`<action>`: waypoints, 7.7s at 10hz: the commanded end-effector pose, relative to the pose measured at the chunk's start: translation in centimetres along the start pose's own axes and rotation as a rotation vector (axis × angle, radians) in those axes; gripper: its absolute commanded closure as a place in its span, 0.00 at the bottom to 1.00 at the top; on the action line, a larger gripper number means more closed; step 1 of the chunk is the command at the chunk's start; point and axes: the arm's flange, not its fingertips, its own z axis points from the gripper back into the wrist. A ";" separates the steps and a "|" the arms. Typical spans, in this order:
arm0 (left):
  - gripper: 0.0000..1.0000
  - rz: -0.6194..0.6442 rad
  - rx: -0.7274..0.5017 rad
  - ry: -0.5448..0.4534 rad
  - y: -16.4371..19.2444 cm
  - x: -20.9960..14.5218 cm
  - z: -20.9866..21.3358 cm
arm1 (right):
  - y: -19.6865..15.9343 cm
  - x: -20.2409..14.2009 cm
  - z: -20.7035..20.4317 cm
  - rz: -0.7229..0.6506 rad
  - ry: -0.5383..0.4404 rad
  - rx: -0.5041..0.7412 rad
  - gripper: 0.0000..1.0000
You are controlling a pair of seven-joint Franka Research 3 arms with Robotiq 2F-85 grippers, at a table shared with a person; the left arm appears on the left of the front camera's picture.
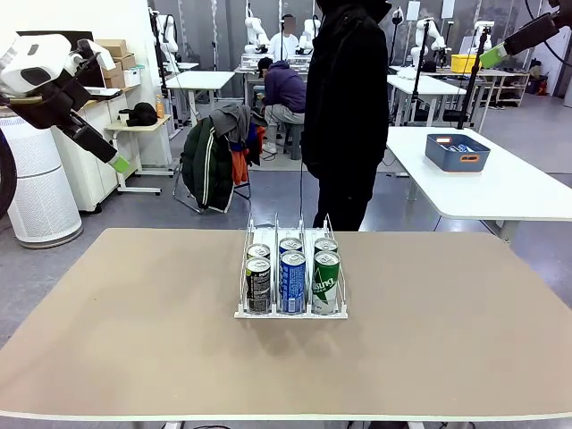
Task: Fill the beverage cans into the dispenser.
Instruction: Pick up the Sprite handed by the human.
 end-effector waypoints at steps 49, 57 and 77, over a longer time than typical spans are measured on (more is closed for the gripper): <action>0.00 -0.139 -0.169 -0.196 -3.8 7.9 17.8 | 1.3 0.2 5.5 0.015 0.114 0.099 0.00; 0.00 -0.139 -0.169 -0.196 -3.8 7.9 17.8 | 1.3 0.2 5.5 0.015 0.114 0.099 0.00; 0.00 -0.139 -0.169 -0.196 -3.8 7.9 17.8 | 1.3 0.2 5.5 0.015 0.114 0.099 0.00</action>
